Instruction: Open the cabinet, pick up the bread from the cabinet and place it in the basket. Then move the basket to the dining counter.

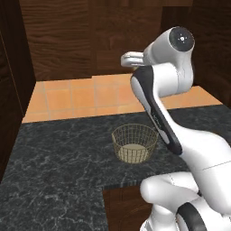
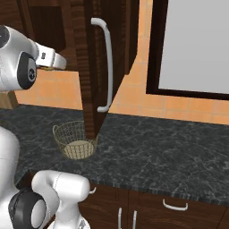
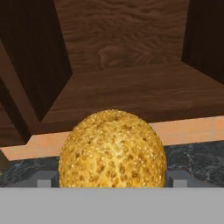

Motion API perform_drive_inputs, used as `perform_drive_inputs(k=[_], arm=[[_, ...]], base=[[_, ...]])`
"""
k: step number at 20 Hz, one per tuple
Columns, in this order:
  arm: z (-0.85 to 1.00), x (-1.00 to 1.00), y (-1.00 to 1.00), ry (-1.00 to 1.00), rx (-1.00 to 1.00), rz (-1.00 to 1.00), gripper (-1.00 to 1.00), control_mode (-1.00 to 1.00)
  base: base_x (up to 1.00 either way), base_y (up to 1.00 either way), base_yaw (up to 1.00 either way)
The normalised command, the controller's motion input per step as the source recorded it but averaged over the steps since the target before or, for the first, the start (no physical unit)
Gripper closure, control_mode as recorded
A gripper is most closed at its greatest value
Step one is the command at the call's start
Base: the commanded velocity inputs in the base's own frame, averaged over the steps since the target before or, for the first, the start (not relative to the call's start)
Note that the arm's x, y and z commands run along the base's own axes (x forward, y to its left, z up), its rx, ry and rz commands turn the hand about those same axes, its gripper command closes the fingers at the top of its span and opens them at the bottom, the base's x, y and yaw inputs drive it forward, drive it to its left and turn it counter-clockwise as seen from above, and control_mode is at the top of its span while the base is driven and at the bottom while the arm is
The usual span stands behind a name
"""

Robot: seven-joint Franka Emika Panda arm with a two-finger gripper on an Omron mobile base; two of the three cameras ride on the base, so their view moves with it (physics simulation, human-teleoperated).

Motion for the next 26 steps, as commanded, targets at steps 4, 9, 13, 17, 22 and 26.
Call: perform_drive_inputs(k=[4,9,13,17,22,26], arm=[[-0.44,-0.70,0.00,0.19,0.00,0.00,1.00,-1.00],[-0.74,-0.15,0.00,0.24,-0.01,0.00,1.00,-1.00],[-0.89,0.09,0.00,0.28,0.00,0.00,1.00,-1.00],[-0.95,0.26,0.00,0.30,-0.03,0.00,1.00,-1.00],[-0.85,0.44,-0.08,0.36,-0.03,-0.04,1.00,-1.00],[-0.71,0.58,-0.18,0.42,-0.01,-0.08,1.00,-1.00]], base=[[0.00,0.00,0.00],[0.00,0.00,0.00],[0.00,0.00,0.00],[0.00,0.00,0.00],[0.00,0.00,0.00],[0.00,0.00,0.00]])
